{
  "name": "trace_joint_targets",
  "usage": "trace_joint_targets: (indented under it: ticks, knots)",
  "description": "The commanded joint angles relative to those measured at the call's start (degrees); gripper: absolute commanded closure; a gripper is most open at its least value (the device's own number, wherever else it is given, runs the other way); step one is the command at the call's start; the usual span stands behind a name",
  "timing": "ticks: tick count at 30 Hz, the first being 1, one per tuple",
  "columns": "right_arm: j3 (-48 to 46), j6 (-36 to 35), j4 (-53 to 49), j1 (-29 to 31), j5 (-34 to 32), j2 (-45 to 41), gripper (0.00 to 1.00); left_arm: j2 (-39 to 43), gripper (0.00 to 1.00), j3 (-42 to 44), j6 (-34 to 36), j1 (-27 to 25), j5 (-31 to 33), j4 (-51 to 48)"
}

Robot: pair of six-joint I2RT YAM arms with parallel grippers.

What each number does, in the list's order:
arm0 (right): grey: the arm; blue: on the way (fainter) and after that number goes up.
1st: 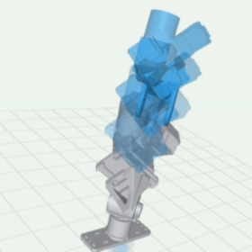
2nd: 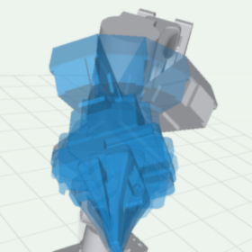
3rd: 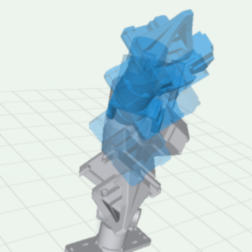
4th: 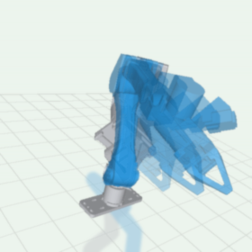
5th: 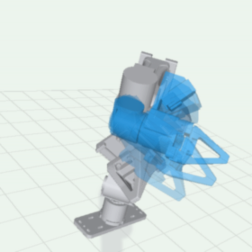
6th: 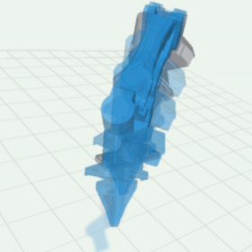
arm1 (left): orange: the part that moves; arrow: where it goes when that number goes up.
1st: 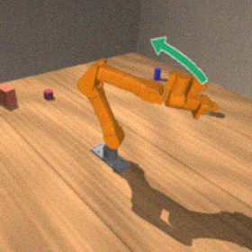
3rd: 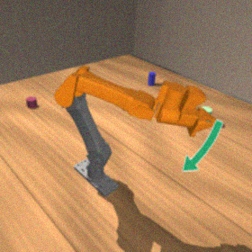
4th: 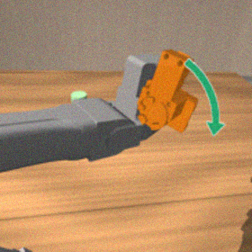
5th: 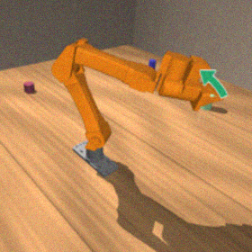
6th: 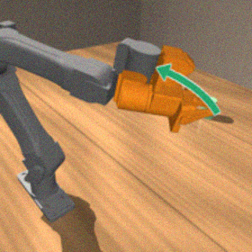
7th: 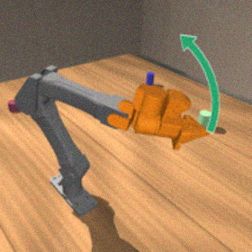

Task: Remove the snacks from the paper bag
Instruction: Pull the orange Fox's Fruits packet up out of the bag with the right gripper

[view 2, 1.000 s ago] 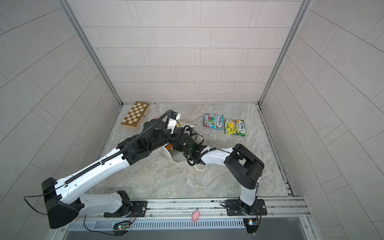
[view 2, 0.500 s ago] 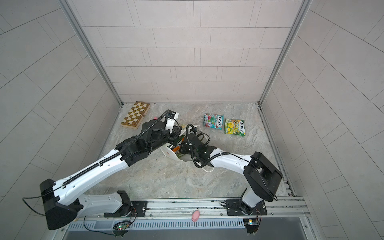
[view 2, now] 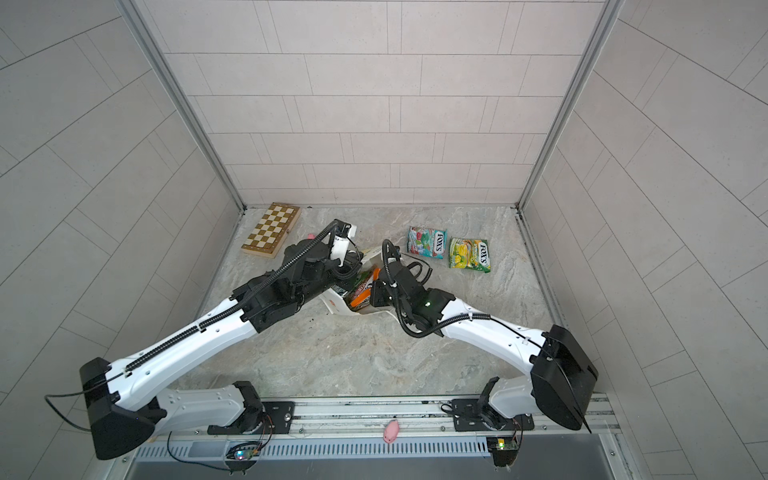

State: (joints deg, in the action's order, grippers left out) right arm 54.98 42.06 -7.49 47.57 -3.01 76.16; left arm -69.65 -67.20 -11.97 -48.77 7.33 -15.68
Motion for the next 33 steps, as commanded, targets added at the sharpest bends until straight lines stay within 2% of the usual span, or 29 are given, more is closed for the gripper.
trace_joint_targets:
  ticks: [1,15,27,33]
  knots:
    - [3.2,-3.5,-3.4,-0.4,-1.6,-4.6,1.0,1.4,1.0,0.5,0.4,-0.3,1.3,0.4]
    - [11.8,-9.2,-11.7,-3.1,-1.0,-12.7,1.0,1.6,1.0,0.6,0.3,-0.3,1.5,0.4]
    - [20.7,-11.8,-15.8,-11.8,6.4,-15.6,1.0,1.7,1.0,0.6,0.2,-0.3,1.4,0.4]
    - [20.6,-10.7,-16.0,-19.8,12.4,-17.7,1.0,1.8,1.0,0.7,0.3,-0.3,1.5,0.4]
